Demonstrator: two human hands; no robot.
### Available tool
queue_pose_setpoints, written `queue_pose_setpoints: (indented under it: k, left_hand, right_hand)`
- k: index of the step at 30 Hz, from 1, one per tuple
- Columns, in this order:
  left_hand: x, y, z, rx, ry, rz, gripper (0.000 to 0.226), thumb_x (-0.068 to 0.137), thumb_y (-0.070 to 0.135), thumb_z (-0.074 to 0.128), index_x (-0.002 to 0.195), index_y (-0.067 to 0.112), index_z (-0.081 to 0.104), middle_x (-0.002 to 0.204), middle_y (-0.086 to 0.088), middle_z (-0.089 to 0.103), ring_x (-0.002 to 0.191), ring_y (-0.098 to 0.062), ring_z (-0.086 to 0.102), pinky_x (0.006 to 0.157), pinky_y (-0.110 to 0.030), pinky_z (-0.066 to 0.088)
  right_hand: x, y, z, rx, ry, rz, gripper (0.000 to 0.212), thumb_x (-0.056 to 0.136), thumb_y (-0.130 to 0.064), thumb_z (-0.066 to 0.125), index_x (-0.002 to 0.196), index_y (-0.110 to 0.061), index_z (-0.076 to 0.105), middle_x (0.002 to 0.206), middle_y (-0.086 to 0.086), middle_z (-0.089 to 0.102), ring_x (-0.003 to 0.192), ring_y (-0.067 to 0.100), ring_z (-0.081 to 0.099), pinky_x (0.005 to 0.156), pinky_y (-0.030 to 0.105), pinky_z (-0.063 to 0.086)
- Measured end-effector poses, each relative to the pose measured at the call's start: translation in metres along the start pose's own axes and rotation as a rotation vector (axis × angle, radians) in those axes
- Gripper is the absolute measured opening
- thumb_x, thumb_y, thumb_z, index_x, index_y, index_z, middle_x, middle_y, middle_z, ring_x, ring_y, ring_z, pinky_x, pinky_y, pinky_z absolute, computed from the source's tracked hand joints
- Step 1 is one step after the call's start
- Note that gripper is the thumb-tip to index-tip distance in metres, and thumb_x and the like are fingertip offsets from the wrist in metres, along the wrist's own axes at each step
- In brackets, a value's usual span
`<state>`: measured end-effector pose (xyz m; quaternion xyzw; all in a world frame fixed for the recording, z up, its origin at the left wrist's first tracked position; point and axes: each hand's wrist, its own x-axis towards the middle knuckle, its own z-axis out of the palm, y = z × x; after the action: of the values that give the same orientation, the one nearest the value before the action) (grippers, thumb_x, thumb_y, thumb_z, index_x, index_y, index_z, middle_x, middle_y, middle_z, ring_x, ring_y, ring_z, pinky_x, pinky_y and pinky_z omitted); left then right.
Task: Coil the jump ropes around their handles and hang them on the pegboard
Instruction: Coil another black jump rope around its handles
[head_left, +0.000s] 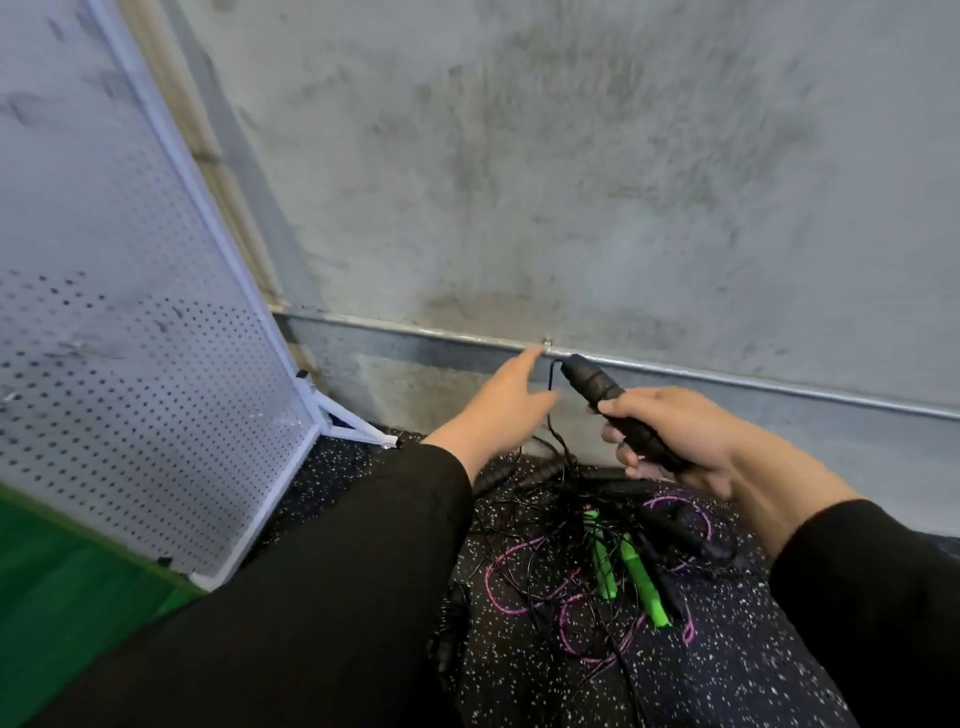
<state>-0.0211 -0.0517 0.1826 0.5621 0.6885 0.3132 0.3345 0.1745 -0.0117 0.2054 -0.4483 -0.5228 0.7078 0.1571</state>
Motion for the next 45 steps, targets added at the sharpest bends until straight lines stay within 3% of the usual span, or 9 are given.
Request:
queue_pose_setpoints:
  k: [4,7,9,14,20,24,27,40,45]
  left_hand:
    - [-0.028,0.018,0.0,-0.175,-0.001,0.109,0.052,0.1,0.023,0.063,0.149,0.024,0.046,0.144,0.002,0.057,0.131,-0.014,0.052,0.106,-0.03,0.041]
    - [-0.042,0.023,-0.002,-0.244,0.064,0.134,0.027,0.099,0.022,0.064,0.126,0.02,0.06,0.118,0.004,0.067,0.108,-0.007,0.062,0.094,-0.025,0.047]
    - [-0.047,0.022,-0.004,-0.232,0.07,0.137,0.021,0.099,0.024,0.064,0.119,0.023,0.061,0.114,0.005,0.067,0.106,-0.006,0.062,0.087,-0.018,0.047]
    - [-0.048,0.013,-0.002,-0.017,-0.042,0.105,0.046,0.101,0.032,0.06,0.145,0.029,0.046,0.124,0.007,0.059,0.107,-0.009,0.06,0.084,-0.022,0.048]
    - [-0.027,-0.007,0.007,0.322,-0.241,-0.019,0.047,0.102,0.039,0.059,0.145,0.022,0.049,0.131,-0.001,0.062,0.115,-0.019,0.06,0.092,-0.028,0.045]
    - [-0.012,-0.022,0.018,0.436,-0.438,-0.089,0.045,0.1,0.042,0.06,0.141,0.025,0.056,0.138,-0.001,0.062,0.12,-0.02,0.06,0.102,-0.032,0.045]
    - [-0.002,-0.032,0.031,0.459,-0.514,-0.13,0.059,0.1,0.041,0.061,0.154,0.027,0.04,0.147,-0.004,0.054,0.13,-0.025,0.054,0.109,-0.034,0.041]
    - [0.06,-0.044,0.089,0.475,-0.273,-0.12,0.074,0.105,0.025,0.051,0.164,0.023,0.006,0.161,-0.021,0.029,0.143,-0.04,0.038,0.117,-0.044,0.034]
    - [0.064,-0.049,0.1,0.612,-0.455,-0.098,0.047,0.103,0.027,0.055,0.149,0.018,0.048,0.148,-0.012,0.052,0.131,-0.033,0.051,0.104,-0.033,0.042]
  right_hand:
    - [-0.057,-0.017,0.02,-0.046,-0.007,-0.191,0.038,0.1,-0.018,0.054,0.124,0.011,0.053,0.066,0.005,0.051,0.055,0.019,0.042,0.052,0.028,0.043]
    - [-0.088,-0.026,0.03,0.001,0.026,-0.351,0.036,0.1,-0.016,0.053,0.121,0.013,0.052,0.066,0.005,0.05,0.055,0.022,0.041,0.056,0.034,0.041]
    - [-0.102,-0.028,0.033,0.052,0.024,-0.434,0.032,0.1,-0.015,0.052,0.118,0.011,0.055,0.067,0.007,0.048,0.056,0.023,0.04,0.057,0.035,0.041]
    - [-0.11,-0.031,0.028,0.104,0.014,-0.532,0.023,0.098,-0.018,0.054,0.11,-0.005,0.067,0.067,0.007,0.046,0.057,0.023,0.042,0.058,0.036,0.041]
    - [-0.094,-0.027,0.012,0.006,0.055,-0.515,0.046,0.09,-0.022,0.061,0.116,0.015,0.052,0.067,0.007,0.05,0.058,0.023,0.044,0.06,0.037,0.043]
    - [-0.084,-0.027,0.002,0.004,0.073,-0.513,0.035,0.097,-0.016,0.058,0.116,0.013,0.054,0.067,0.004,0.052,0.059,0.022,0.045,0.061,0.037,0.043]
    - [-0.079,-0.027,-0.005,0.018,0.086,-0.508,0.032,0.099,-0.015,0.057,0.116,0.012,0.056,0.066,0.004,0.052,0.059,0.021,0.046,0.06,0.036,0.043]
    - [-0.072,-0.027,-0.034,0.134,0.104,-0.512,0.029,0.097,-0.02,0.058,0.116,0.0,0.065,0.066,0.005,0.05,0.059,0.022,0.046,0.057,0.034,0.044]
    - [-0.072,-0.029,-0.037,0.144,0.079,-0.516,0.036,0.089,-0.025,0.06,0.116,-0.001,0.066,0.067,0.006,0.051,0.059,0.022,0.047,0.057,0.033,0.045]
